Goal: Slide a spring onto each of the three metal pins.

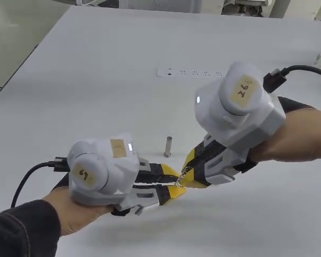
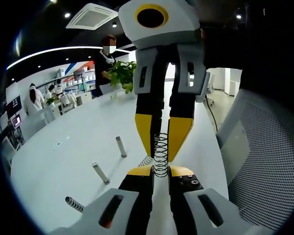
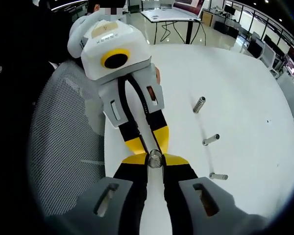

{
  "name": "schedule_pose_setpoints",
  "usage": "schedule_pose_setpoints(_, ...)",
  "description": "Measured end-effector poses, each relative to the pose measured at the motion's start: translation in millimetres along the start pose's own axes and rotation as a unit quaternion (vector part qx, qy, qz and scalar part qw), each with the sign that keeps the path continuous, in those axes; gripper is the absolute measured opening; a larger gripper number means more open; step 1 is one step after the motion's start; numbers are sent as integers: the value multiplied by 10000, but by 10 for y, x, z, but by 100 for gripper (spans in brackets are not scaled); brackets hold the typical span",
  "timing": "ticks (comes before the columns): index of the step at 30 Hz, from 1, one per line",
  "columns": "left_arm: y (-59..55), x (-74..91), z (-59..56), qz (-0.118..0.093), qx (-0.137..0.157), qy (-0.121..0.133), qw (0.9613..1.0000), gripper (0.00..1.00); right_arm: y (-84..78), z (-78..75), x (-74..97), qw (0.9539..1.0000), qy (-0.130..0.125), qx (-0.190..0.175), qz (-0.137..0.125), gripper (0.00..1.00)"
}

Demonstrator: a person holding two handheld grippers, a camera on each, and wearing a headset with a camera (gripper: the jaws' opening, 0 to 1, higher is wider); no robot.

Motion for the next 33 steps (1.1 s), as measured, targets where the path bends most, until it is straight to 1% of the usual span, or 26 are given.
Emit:
schedule_pose_setpoints(4,-12,4,13,10,59,37,10000,10,12,-23,1,10000,-3,-30,-4,13)
schedule_pose_setpoints(8,-35,23,29,2,167,72,9998,15,18,-38,-3,10000,-12,-37,-1,13)
schedule_pose_setpoints(11,-74,47,44,11,272,97,9996,18,18,-53,-1,10000,-31,-43,-12,13)
schedule_pose_setpoints(14,-115,81,65,39,358,168,9992,23,15,-76,9,10000,-61,-60,-21,13)
schedule_pose_setpoints(17,-137,110,83,26,486,226,9986,30,11,-89,15,9999,-77,-80,-20,13)
schedule_pose_setpoints(20,-165,154,93,2,596,284,9978,35,13,-97,20,9999,-104,-85,-4,13)
schedule_pose_setpoints(22,-180,177,92,-12,658,307,9974,39,17,-102,24,9999,-106,-92,-2,13)
schedule_pose_setpoints(24,-200,200,84,-14,691,324,9971,41,25,-110,32,9999,-121,-86,-5,13)
schedule_pose_setpoints(26,-218,222,75,-30,759,332,9966,46,33,-130,45,9999,-143,-96,-9,13)
schedule_pose_setpoints(28,-254,261,65,-38,837,386,9957,52,39,-148,62,9998,-169,-99,-12,13)
schedule_pose_setpoints(33,-345,358,77,-22,989,541,9936,61,40,-198,79,9997,-210,-124,-3,13)
Point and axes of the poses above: the centre of the closed fingertips' face, and the gripper's own axes: x roughly backward along the fingers, z roughly to its left, y roughly out of its top, the point moved 8 cm from there along x, roughly backward along the fingers, and after that the axes turned 1 degree about y, right-handed, at the moved point
